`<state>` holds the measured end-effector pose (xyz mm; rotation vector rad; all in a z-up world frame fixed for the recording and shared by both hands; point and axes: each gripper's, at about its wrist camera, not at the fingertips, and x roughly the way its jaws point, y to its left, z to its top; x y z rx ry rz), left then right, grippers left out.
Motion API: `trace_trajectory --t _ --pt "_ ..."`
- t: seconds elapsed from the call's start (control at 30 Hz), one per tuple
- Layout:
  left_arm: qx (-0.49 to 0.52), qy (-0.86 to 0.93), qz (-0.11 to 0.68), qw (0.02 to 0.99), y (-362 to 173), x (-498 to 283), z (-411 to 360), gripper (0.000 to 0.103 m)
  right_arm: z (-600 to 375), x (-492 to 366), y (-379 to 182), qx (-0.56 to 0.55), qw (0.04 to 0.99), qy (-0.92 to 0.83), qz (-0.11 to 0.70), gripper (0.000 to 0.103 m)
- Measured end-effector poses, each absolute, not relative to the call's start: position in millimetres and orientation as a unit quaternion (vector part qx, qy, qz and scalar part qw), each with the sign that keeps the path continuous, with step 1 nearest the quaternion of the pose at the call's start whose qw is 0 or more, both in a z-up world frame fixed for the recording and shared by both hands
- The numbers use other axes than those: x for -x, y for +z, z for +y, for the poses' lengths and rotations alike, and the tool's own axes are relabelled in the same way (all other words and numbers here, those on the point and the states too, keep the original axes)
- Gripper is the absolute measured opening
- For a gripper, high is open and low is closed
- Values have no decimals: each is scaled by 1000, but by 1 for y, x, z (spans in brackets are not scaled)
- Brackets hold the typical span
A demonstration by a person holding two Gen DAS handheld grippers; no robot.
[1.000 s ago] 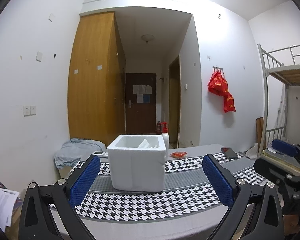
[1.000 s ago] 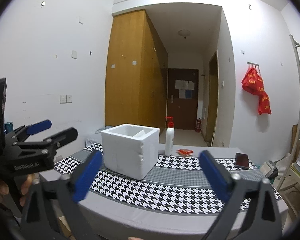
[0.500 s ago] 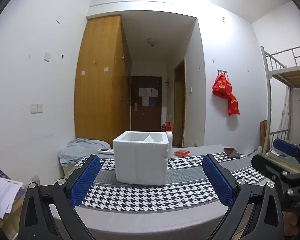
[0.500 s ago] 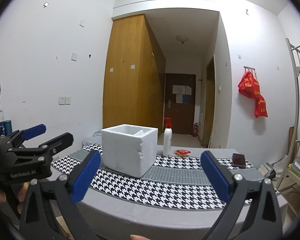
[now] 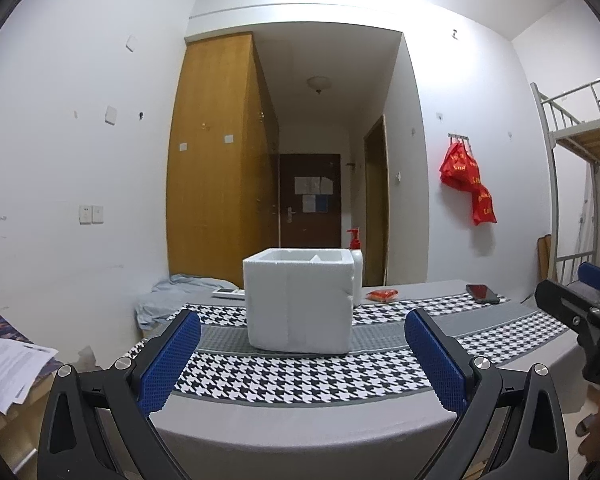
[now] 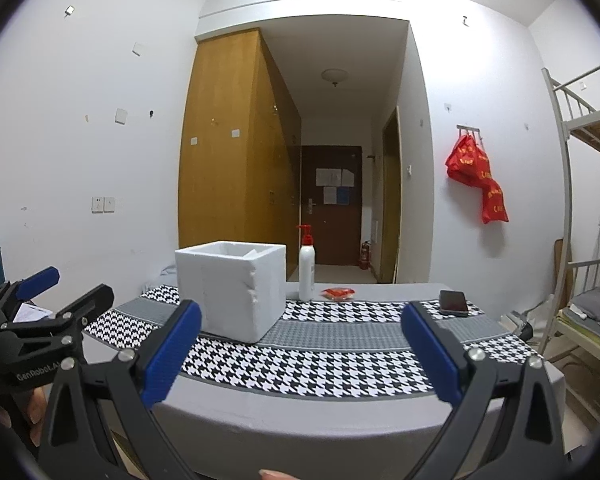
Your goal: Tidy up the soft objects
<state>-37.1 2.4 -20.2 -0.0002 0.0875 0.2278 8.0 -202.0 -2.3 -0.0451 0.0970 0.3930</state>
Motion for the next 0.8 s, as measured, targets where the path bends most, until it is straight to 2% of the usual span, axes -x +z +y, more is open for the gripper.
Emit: trace_trajectory --t 0.8 --pt "-8 119 52 992 -27 37 -2 102 -201 -10 -15 27 981 185 59 101"
